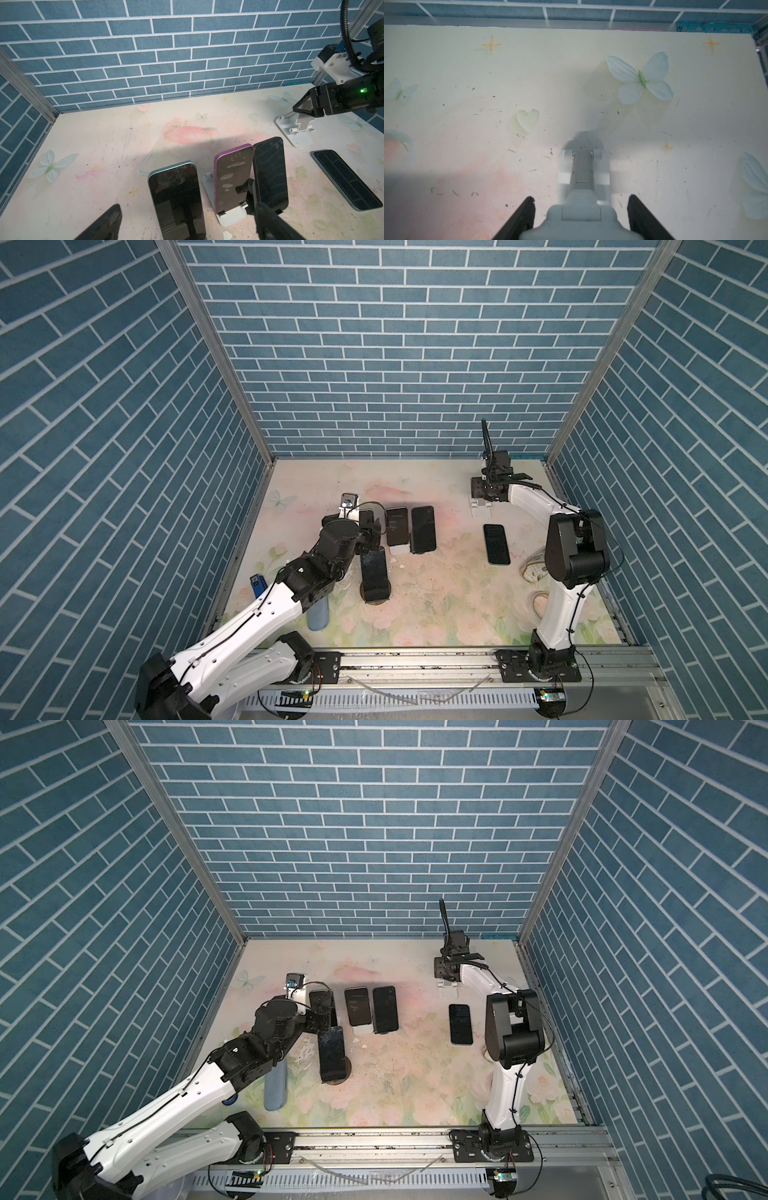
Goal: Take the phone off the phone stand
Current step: 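Carry the white stand farther from the robot and release it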
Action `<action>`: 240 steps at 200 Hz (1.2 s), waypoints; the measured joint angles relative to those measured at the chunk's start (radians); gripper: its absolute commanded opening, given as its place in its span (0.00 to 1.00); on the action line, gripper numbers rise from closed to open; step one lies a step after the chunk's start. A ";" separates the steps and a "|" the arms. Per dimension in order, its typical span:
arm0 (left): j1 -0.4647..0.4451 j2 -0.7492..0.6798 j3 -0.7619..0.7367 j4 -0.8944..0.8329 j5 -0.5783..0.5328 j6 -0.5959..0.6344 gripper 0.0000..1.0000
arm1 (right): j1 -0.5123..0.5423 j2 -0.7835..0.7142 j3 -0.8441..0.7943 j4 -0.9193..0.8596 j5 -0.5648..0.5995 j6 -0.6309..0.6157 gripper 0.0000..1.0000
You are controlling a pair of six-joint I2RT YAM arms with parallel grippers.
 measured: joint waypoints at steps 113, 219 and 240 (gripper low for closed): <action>0.000 0.000 0.005 0.000 0.001 -0.003 1.00 | 0.001 -0.054 -0.024 -0.023 0.002 0.004 0.95; 0.000 -0.001 0.005 0.000 0.013 -0.010 1.00 | 0.194 -0.299 -0.119 -0.122 0.069 0.086 0.92; 0.000 -0.001 0.005 0.000 0.022 -0.014 1.00 | 0.243 -0.317 -0.132 -0.142 0.060 0.122 0.92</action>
